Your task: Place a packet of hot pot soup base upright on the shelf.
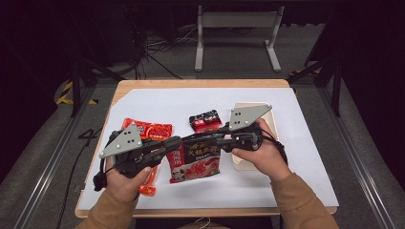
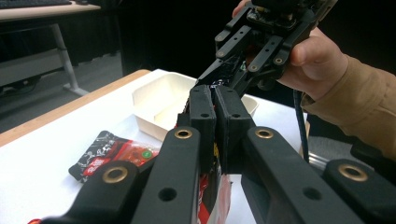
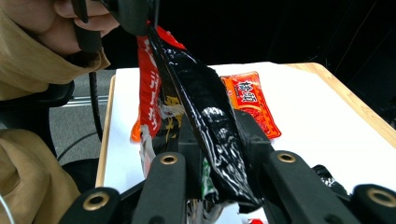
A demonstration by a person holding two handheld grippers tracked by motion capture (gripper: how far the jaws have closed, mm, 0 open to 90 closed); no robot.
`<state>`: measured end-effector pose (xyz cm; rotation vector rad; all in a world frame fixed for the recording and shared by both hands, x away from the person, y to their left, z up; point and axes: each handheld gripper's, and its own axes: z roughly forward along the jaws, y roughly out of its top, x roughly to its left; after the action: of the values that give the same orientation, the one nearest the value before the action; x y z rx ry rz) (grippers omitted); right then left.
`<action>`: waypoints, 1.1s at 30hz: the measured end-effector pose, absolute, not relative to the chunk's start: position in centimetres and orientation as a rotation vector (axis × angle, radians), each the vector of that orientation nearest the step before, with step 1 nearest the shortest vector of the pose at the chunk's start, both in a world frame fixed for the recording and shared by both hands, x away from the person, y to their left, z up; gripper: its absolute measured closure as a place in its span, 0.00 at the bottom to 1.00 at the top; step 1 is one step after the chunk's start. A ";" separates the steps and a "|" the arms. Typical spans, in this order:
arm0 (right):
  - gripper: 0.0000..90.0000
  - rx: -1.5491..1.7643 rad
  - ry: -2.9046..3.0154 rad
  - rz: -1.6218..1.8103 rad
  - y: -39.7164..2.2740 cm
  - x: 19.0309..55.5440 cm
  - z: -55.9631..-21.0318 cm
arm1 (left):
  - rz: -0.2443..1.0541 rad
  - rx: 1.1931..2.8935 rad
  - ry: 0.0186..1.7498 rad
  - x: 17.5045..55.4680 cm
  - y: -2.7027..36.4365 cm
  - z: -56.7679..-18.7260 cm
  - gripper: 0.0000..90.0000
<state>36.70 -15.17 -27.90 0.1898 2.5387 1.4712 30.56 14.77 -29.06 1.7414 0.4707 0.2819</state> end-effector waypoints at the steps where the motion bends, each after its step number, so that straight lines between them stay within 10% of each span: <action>1: 0.84 0.183 2.540 1.463 -15.2 36.6 -27.7 | 0.276 1.728 0.473 30.5 14.9 -29.1 0.96; 14: 0.85 0.182 2.524 1.421 -15.9 36.3 -24.7 | 0.289 1.659 0.523 30.6 15.9 -29.2 0.65; 33: 0.85 0.269 2.413 1.404 -18.6 38.2 -20.7 | 0.317 1.685 0.605 32.3 16.4 -31.1 0.49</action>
<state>38.17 -18.57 -20.69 0.2687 2.4129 1.4044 32.25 16.38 -31.13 1.6846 0.6049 0.3172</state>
